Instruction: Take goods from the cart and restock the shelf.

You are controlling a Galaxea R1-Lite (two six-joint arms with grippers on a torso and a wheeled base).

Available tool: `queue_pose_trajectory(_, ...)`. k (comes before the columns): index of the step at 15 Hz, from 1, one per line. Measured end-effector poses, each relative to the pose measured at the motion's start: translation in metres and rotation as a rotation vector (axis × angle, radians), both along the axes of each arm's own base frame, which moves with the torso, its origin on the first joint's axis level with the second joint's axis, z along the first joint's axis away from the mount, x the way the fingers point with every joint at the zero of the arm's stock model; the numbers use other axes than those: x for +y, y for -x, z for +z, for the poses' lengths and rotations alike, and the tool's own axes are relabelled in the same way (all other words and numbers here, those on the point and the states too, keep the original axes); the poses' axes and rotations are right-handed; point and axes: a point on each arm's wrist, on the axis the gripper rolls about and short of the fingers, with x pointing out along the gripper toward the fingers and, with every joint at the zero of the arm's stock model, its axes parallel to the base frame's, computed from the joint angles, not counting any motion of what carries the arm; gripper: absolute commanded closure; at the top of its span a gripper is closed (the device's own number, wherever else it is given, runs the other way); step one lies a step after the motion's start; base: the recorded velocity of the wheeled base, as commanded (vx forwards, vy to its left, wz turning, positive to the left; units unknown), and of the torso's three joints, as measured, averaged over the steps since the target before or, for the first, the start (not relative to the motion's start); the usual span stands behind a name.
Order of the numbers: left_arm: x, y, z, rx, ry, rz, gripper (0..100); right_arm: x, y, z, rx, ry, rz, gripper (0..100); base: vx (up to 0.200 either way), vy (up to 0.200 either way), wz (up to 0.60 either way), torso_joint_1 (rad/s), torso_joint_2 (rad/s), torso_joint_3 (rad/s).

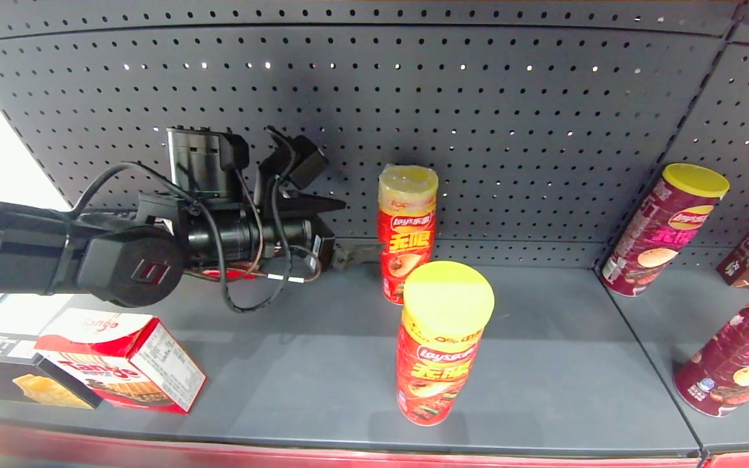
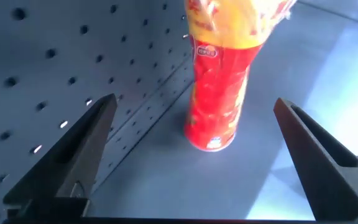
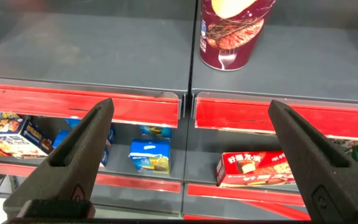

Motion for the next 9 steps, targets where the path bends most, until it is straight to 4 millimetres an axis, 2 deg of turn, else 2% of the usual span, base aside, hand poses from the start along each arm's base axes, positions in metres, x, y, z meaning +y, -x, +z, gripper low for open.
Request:
queue_pose_trajectory(2,0.0034,0.0048,0.0032,-0.007,-0.021,0.054,0,0.0,0.0,0.0,0.0,0.0,0.0,0,0.0,0.0,0.0,0.0,0.0,0.0)
queue_pose_trajectory(5,0.0063,0.0097,0.0007,-0.041,-0.162,0.147,0,0.0,0.0,0.0,0.0,0.0,-0.001,0,0.0,0.0,0.0,0.0,0.0,0.0)
queue_pose_trajectory(9,-0.002,0.011,-0.0025,-0.056,-0.227,0.245,0,0.0,0.0,0.0,0.0,0.0,0.0,0,0.0,0.0,0.0,0.0,0.0,0.0)
